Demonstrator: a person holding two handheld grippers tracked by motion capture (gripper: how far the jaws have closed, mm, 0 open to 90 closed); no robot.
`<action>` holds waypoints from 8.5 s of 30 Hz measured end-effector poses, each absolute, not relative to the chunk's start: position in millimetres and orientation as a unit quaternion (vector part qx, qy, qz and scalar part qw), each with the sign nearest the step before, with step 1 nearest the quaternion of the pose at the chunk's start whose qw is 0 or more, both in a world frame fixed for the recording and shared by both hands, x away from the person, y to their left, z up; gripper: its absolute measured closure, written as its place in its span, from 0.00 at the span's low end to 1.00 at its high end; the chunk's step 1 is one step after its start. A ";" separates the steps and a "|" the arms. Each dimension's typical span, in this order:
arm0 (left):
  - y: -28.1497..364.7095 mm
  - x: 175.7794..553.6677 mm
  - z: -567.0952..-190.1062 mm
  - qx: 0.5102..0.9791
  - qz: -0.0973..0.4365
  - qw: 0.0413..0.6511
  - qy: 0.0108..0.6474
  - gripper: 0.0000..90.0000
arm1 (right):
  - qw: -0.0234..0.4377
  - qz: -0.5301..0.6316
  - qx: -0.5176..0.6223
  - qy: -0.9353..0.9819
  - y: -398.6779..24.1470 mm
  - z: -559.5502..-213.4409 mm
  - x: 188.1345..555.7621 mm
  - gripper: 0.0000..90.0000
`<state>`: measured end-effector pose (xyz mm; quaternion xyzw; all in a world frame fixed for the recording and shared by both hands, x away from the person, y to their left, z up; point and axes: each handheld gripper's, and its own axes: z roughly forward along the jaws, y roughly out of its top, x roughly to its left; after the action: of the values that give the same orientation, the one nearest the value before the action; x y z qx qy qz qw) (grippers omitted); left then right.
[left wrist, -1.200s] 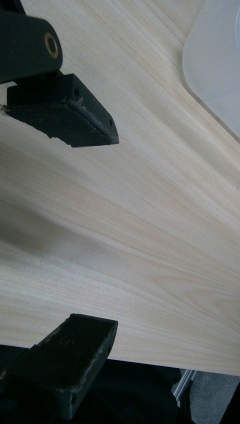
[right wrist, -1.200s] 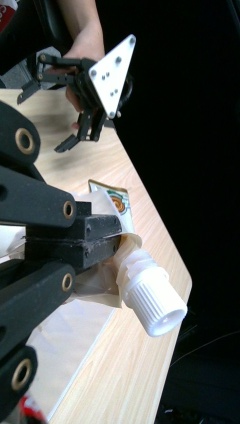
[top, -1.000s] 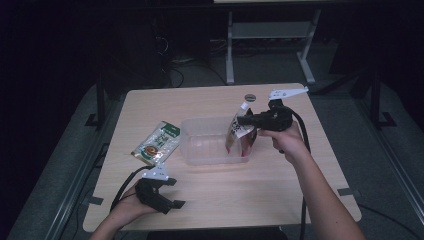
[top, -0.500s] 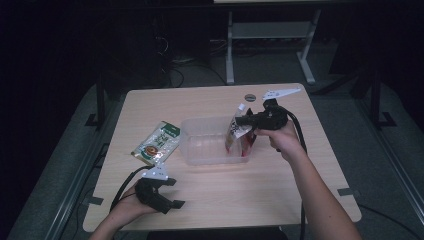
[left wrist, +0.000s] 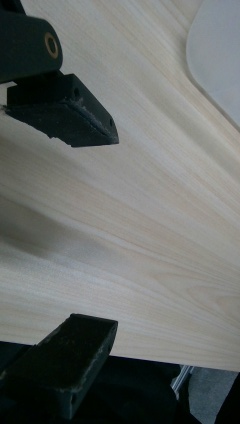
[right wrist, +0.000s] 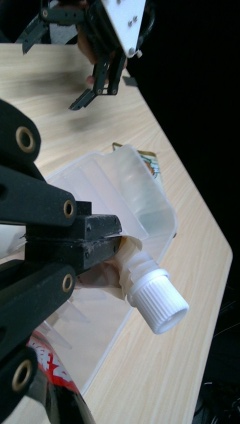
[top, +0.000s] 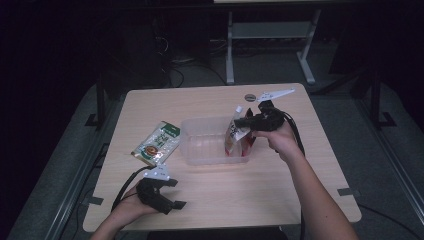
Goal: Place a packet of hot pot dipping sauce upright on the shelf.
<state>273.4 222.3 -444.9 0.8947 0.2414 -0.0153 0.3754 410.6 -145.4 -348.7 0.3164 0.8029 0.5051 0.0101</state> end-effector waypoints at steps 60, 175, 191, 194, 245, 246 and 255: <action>228.3 279.1 -443.4 0.891 -0.004 0.374 0.259 0.16 | 0.056 0.452 0.294 0.840 -184.2 -400.7 283.2 0.33; 341.0 416.5 -458.5 0.793 0.091 0.388 0.461 1.00 | 0.041 0.413 0.337 0.845 -206.3 -446.7 267.1 0.25; 375.6 392.2 -421.0 0.768 0.087 0.431 0.466 1.00 | 0.044 0.416 0.343 0.841 -208.1 -445.5 267.6 0.25; 380.8 384.0 -415.0 0.770 0.089 0.431 0.462 1.00 | 0.044 0.418 0.343 0.840 -208.4 -445.4 267.7 0.25; 287.9 262.2 -376.9 0.839 -0.011 0.474 0.265 1.00 | 0.010 0.443 0.340 0.830 -203.2 -442.2 277.3 0.25; 283.0 263.4 -377.0 0.841 -0.013 0.474 0.260 1.00 | 0.008 0.444 0.339 0.829 -203.4 -441.7 277.3 0.25; 238.8 276.7 -379.6 0.858 -0.031 0.468 0.210 1.00 | -0.015 0.457 0.325 0.828 -201.8 -436.1 278.1 0.22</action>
<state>276.7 238.8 -379.6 0.8582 0.2095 -0.0313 0.4676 278.1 -201.8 -436.1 0.3246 0.8279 0.4572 -0.0148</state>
